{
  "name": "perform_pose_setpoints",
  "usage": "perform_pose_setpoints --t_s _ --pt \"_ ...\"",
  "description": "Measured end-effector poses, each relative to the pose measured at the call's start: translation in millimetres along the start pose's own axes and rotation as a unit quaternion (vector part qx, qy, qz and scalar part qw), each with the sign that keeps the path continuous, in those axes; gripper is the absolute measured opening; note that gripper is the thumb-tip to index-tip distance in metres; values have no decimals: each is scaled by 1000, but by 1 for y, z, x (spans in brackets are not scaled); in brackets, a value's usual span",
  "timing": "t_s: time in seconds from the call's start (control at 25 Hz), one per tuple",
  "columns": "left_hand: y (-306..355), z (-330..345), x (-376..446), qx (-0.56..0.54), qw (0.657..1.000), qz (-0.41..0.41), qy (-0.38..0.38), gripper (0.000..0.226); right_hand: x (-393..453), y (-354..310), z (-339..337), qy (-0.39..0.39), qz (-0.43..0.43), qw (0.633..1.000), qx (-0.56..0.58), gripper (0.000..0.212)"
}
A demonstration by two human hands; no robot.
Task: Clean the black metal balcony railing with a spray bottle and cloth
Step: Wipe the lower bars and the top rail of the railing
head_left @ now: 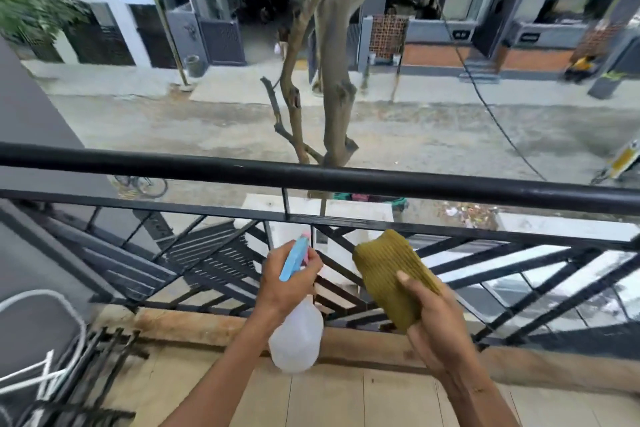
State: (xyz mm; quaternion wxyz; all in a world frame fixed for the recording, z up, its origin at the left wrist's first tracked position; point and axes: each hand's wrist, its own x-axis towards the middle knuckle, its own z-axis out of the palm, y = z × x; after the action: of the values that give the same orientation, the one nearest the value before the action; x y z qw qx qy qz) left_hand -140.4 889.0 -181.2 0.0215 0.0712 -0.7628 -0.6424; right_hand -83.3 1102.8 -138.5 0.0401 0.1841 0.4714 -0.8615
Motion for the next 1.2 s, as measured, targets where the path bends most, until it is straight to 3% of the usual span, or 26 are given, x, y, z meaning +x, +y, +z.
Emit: perform_pose_setpoints --t_s 0.32,0.68,0.96,1.2 --pt "67 -55 17 -57 993 1 107 12 7 -51 49 -46 -61 993 -87 25" --pt "66 -82 25 34 977 -47 204 17 39 -54 91 -85 -47 990 -98 24" --pt "53 -98 43 10 989 -59 133 11 41 -49 109 -52 -62 993 -90 24" --pt "48 -101 51 63 994 -27 83 29 30 -33 118 -12 -87 991 -99 18"
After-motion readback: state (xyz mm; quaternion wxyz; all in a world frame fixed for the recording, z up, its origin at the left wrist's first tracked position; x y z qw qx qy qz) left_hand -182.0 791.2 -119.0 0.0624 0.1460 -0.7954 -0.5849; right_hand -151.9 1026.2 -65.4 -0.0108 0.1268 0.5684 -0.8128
